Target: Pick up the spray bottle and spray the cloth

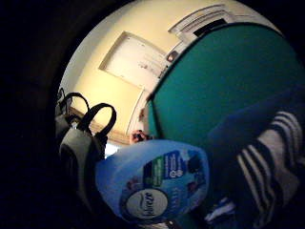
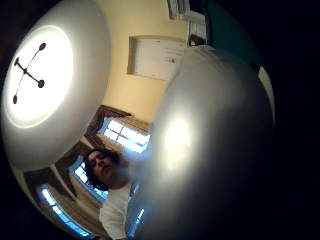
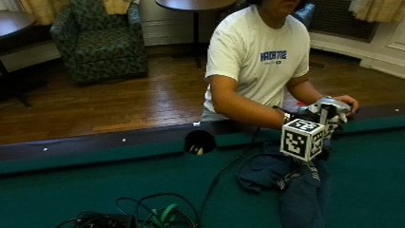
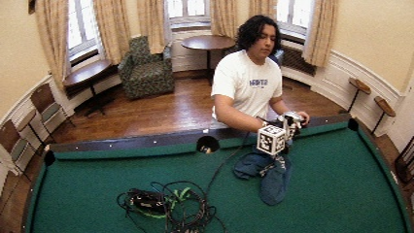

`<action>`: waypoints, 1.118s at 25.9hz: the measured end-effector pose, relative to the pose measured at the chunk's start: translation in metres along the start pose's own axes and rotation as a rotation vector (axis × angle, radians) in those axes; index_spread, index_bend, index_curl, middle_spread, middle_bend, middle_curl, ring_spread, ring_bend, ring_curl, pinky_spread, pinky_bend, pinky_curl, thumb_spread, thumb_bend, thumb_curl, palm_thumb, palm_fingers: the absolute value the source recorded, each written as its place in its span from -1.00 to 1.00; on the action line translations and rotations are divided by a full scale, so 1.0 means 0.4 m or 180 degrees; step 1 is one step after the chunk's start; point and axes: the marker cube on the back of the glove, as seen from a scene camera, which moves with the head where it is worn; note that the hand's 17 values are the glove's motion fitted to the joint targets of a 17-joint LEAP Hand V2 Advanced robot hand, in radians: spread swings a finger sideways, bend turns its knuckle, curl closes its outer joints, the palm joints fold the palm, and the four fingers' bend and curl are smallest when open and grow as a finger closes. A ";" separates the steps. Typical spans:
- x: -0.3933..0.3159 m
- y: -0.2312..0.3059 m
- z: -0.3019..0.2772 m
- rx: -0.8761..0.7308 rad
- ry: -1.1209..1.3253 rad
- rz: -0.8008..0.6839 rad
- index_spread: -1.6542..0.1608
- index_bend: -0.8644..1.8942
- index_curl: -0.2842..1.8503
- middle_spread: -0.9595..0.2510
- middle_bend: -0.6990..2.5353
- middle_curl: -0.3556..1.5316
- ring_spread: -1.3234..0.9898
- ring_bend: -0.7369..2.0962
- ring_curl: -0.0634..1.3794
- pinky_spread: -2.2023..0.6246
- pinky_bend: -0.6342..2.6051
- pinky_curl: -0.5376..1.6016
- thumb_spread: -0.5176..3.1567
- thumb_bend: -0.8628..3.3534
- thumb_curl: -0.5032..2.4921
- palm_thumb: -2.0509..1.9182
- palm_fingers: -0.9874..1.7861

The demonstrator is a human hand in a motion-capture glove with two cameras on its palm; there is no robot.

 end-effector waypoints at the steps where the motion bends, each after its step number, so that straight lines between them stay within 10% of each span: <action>1: 0.017 0.000 0.021 -0.0076 -0.0002 0.0008 0.51 -0.09 -0.17 0.25 -0.15 -0.04 -0.03 0.06 -0.24 0.34 -0.32 -0.09 -0.59 -0.60 -0.10 0.49 0.71; 29: 0.129 -0.199 0.081 0.0043 -0.0056 -0.0072 0.51 -0.08 -0.16 0.24 -0.15 -0.04 -0.04 0.07 -0.24 0.33 -0.32 -0.09 -0.60 -0.60 -0.10 0.49 0.72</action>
